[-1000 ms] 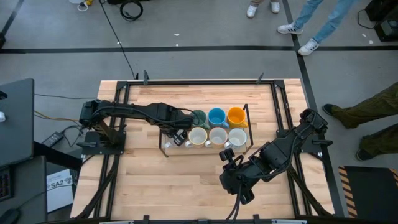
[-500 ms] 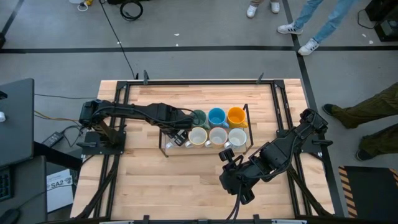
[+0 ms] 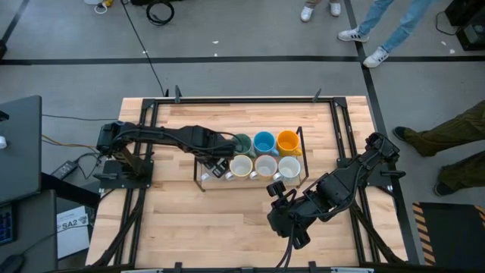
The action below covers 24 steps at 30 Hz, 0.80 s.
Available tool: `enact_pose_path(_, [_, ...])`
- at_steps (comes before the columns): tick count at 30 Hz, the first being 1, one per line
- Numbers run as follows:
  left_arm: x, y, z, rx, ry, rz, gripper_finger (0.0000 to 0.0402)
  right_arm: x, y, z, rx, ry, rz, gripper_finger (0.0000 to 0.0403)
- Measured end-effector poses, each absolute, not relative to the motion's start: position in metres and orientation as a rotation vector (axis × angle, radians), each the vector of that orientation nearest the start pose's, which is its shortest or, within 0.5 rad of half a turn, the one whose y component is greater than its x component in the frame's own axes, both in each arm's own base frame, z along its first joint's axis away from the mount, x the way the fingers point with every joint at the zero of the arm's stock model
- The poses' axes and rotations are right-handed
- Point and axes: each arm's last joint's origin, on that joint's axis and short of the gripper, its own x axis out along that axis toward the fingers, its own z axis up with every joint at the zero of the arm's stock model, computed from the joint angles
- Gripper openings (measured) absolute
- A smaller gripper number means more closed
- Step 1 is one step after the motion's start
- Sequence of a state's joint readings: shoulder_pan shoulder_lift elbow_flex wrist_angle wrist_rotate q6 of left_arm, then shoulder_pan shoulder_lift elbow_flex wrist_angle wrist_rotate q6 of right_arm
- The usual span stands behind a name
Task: Place coffee mugs
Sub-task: Put the gray white mug on the shelf, then return to Home Position
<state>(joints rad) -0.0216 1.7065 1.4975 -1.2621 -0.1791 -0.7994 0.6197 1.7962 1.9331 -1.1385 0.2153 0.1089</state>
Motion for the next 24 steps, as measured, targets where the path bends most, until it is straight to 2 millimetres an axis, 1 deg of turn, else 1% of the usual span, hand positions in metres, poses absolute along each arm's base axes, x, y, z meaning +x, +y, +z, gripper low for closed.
enact_pose_path(5, [0.3175, -0.0018, 0.2772, -0.501, 1.316, 0.695, 0.0105, 0.3009, 0.2071, 0.3728, -0.309, 0.937, 0.318, 0.0108])
enact_pose_path(9, [0.3161, -0.0018, 0.2770, -0.487, 1.332, 0.693, 0.0117, 0.3009, 0.2071, 0.3728, -0.309, 0.937, 0.318, 0.0108])
enact_pose_path(14, [0.3131, -0.0017, 0.2768, -0.479, 1.362, 0.704, 0.0118, 0.3009, 0.2071, 0.3728, -0.309, 0.937, 0.318, 0.0108])
enact_pose_path(24, [0.3132, -0.0025, 0.2773, -0.500, 1.372, 0.686, 0.0118, 0.3010, 0.2072, 0.3727, -0.309, 0.938, 0.318, 0.0108])
